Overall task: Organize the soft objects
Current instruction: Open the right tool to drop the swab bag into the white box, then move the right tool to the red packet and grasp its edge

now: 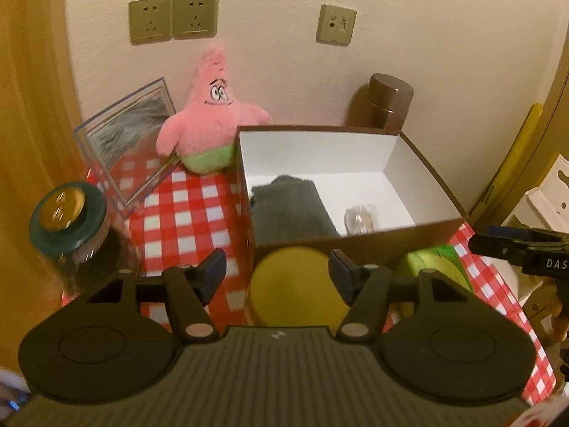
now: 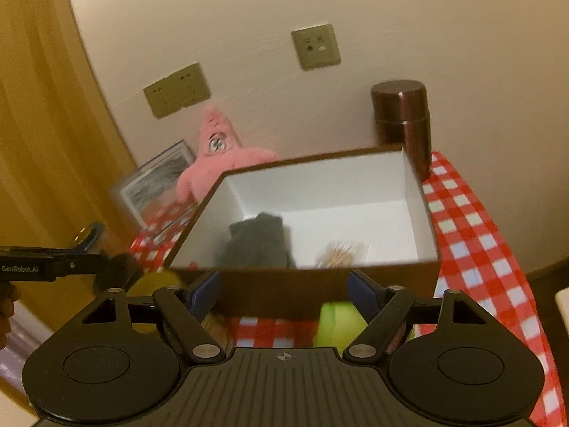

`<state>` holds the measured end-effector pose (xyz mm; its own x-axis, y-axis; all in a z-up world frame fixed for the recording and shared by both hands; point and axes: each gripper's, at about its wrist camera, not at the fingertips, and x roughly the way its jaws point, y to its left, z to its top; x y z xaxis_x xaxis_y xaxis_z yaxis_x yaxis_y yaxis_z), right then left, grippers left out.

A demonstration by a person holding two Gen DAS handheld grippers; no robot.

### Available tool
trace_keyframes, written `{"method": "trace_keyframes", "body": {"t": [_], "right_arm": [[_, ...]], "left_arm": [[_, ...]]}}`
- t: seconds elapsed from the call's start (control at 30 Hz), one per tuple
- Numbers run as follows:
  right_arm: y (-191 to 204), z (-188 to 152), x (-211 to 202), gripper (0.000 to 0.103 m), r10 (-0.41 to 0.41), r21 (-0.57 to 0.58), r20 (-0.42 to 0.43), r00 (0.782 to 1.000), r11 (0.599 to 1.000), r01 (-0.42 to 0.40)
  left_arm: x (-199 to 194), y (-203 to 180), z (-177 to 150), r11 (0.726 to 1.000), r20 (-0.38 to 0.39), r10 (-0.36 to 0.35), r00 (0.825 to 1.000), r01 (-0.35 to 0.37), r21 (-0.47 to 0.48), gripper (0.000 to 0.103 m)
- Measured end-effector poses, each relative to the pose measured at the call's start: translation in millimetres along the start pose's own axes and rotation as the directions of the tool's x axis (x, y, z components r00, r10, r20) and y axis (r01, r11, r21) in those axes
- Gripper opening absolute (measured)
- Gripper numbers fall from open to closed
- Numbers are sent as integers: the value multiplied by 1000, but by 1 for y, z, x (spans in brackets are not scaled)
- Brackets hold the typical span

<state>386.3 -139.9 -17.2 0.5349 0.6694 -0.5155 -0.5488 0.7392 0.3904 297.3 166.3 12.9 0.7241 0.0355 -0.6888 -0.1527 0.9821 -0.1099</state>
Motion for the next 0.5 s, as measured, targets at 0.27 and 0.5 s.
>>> {"method": "trace_keyframes", "body": {"t": [0.27,0.5], "right_arm": [[22,-51,-14,78,27,-47,-92,995,998,-31],[39,-100,-16,78,44,-49,-181,983,997,-54]], "left_arm": [[-28,2,-46,999,-41,22,999,-24,-44,61],[-38,13,-91,994,-105,29,994,-40,-103,61]]}}
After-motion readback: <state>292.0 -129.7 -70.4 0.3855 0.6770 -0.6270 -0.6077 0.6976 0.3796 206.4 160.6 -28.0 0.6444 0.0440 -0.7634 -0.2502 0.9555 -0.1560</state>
